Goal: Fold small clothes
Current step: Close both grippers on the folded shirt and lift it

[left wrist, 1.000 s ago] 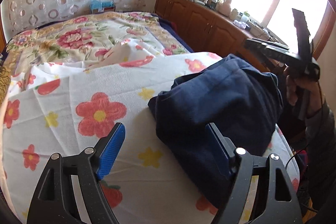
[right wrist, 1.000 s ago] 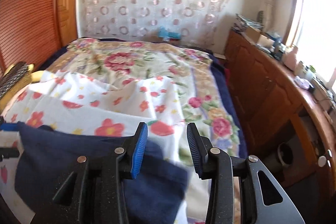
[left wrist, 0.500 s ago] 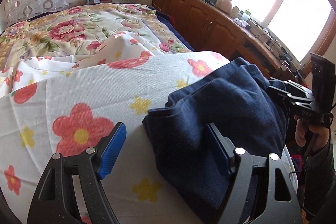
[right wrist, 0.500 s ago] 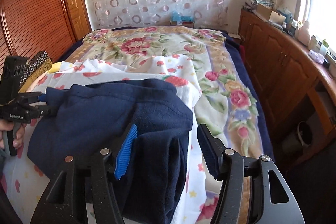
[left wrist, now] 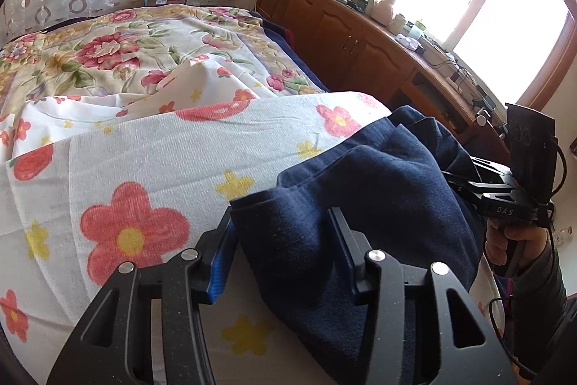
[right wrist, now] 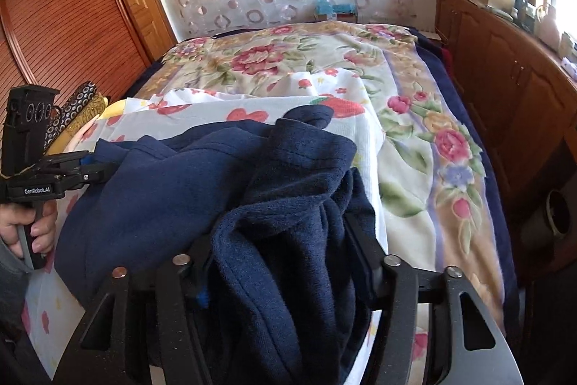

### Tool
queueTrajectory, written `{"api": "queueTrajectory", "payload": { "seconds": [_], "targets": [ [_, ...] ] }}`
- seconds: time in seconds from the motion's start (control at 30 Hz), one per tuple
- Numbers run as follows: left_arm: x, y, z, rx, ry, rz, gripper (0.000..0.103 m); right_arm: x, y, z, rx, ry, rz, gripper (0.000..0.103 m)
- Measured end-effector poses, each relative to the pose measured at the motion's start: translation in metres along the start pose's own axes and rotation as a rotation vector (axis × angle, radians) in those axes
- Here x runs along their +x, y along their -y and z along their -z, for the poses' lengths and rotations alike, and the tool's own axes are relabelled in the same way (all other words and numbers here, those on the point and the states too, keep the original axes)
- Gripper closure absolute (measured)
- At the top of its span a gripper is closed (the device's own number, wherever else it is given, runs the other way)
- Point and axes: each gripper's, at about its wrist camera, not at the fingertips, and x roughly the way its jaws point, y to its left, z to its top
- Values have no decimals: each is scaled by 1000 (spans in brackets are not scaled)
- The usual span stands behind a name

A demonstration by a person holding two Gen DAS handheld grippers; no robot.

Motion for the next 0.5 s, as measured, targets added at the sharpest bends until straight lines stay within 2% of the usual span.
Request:
{"api": "queueTrajectory", "payload": {
  "seconds": [0.07, 0.13, 0.17, 0.23, 0.4, 0.5],
  "targets": [
    [-1, 1, 0, 10, 9, 4, 68, 2, -2, 1, -17, 2, -14, 59],
    [-3, 1, -1, 10, 15, 17, 87, 3, -2, 2, -30, 2, -31, 70],
    [-5, 1, -1, 7, 18, 33, 90, 3, -1, 3, -32, 2, -36, 73],
    [-10, 4, -1, 18, 33, 36, 92, 3, -3, 4, -46, 8, -33, 80],
    [-44, 21, -1, 58, 123, 34, 93, -8, -11, 7, -70, 80, 27, 83],
    [-76, 31, -3, 83, 191, 42, 93, -23, -17, 5, -73, 145, 28, 83]
  ]
}}
